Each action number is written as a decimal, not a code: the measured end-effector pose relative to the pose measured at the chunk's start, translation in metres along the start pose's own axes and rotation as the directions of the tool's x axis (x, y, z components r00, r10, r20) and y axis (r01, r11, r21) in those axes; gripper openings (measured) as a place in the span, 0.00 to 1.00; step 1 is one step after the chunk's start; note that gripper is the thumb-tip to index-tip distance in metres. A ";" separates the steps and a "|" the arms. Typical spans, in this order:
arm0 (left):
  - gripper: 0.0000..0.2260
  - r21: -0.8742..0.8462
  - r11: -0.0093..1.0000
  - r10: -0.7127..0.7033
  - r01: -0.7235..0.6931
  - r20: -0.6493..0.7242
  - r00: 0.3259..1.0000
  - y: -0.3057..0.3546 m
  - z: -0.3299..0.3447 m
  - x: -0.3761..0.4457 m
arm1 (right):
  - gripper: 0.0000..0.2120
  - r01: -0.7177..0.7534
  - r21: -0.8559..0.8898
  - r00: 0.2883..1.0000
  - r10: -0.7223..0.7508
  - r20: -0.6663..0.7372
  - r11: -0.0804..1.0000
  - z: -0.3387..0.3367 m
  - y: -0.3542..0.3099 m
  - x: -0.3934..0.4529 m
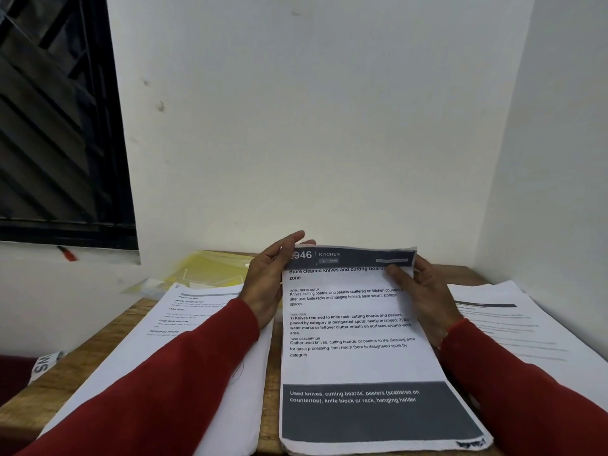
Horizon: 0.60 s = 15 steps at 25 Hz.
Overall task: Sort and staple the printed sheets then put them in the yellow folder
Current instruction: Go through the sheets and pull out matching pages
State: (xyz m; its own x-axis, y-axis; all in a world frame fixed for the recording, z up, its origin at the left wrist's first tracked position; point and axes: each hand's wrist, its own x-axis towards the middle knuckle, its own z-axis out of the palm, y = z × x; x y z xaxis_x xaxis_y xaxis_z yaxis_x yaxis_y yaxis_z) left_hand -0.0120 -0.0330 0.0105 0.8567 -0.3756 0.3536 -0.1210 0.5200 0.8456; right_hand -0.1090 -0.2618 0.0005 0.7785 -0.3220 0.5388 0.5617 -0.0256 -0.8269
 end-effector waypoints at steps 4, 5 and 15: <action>0.15 0.032 0.998 -0.051 0.054 -0.064 0.997 0.005 -0.003 -0.002 | 0.10 0.024 -0.002 0.999 -0.024 -0.030 1.000 -0.002 -0.001 0.000; 0.15 0.029 0.998 -0.058 0.060 -0.072 0.996 0.006 -0.004 -0.001 | 0.10 0.026 -0.007 0.999 -0.026 -0.029 1.000 -0.002 -0.002 0.000; 0.18 0.086 0.996 0.016 -0.011 -0.056 0.998 0.006 -0.001 -0.002 | 0.11 -0.002 0.041 0.998 0.004 -0.063 0.999 0.001 -0.002 -0.002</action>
State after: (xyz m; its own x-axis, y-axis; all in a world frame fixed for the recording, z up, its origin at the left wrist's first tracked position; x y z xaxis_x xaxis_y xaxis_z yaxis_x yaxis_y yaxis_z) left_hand -0.0138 -0.0283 0.0147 0.8813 -0.3236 0.3443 -0.1735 0.4562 0.8728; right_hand -0.1118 -0.2604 0.0009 0.7619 -0.3807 0.5241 0.5713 0.0134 -0.8207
